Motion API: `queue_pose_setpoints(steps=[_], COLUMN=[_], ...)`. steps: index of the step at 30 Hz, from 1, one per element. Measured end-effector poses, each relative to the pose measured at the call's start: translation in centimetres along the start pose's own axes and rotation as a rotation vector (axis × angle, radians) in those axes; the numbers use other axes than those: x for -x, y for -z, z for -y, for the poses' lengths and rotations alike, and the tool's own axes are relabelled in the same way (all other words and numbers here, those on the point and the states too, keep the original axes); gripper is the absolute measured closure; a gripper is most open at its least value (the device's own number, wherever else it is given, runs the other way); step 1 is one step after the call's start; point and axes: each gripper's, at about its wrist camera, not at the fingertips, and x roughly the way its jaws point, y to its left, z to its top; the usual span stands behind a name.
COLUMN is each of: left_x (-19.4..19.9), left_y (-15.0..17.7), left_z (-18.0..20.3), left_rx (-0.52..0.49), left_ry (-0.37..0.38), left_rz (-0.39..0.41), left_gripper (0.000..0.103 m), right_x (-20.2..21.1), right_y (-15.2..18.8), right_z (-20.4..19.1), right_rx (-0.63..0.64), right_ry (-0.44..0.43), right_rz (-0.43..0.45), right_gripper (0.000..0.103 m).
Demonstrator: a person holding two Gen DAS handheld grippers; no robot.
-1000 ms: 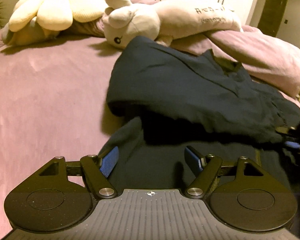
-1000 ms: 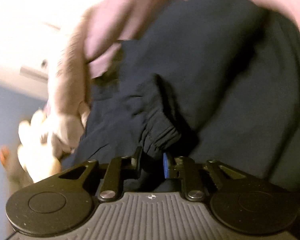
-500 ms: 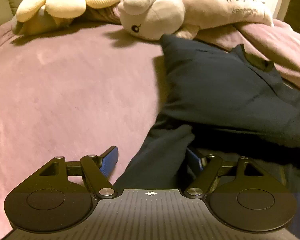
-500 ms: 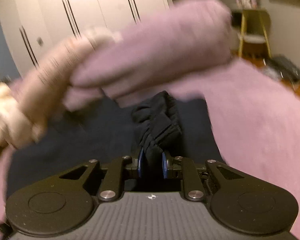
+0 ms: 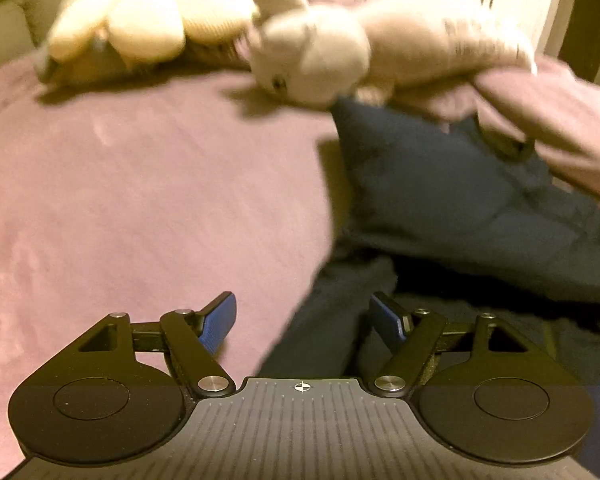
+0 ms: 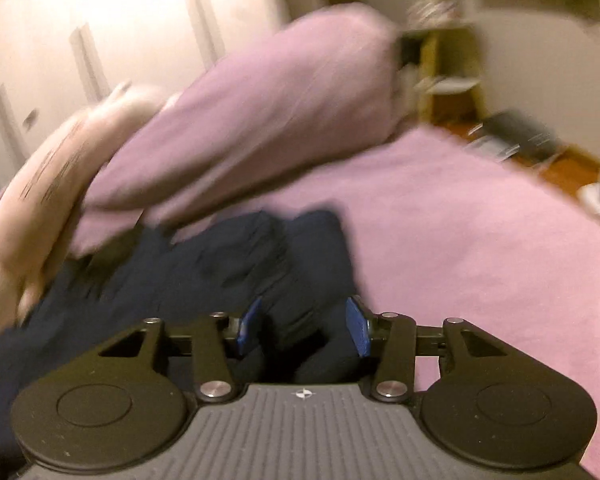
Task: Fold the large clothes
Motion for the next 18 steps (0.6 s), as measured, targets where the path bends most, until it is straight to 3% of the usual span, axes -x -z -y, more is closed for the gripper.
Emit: queue_pose_setpoints(steps=[1,3,6,8,10,14,16,18], left_x=[0.6,0.9,-1.0,-2.6,-4.2,-7.6,-9.4,-10.5], left_y=[-0.3,-1.4,-3.6,-4.4,-4.7,-3.6,-3.1,-2.8], left_z=[0.1,0.7,3.1,5.0,7.3,10.9,10.6,9.3], left_rx=[-0.005,-0.01,-0.01,-0.007,-0.036,-0.166,-0.15,-0.094], left_ry=[-0.017,-0.047,0.0,0.048,0.05,0.011,0.008,0.051], left_rz=[0.042,0.112,0.125,0.139,0.169,0.206,0.176,0.154], left_gripper=[0.024,0.023,0.023,0.023,0.023,0.022,0.017,0.01], right_x=[0.5,0.3,-2.0,-4.3,-6.4,-8.5,-9.4,-10.3], right_y=[-0.1,0.1,1.7,3.4,4.9,4.5,3.1,1.7], right_z=[-0.5,-2.4,-7.1,-10.6,-13.0,-12.0,-8.8,-5.7], right_rx=[-0.014,-0.047,-0.025,0.019,0.079,0.175,0.175,0.152], right_ry=[-0.002,-0.139,-0.415,-0.501,-0.501,-0.459,-0.421,-0.37], right_rz=[0.032,0.015,-0.142,-0.252,-0.3,-0.26,-0.218,-0.192], right_gripper=[0.058,0.059,0.065,0.071,0.073,0.103,0.103,0.103])
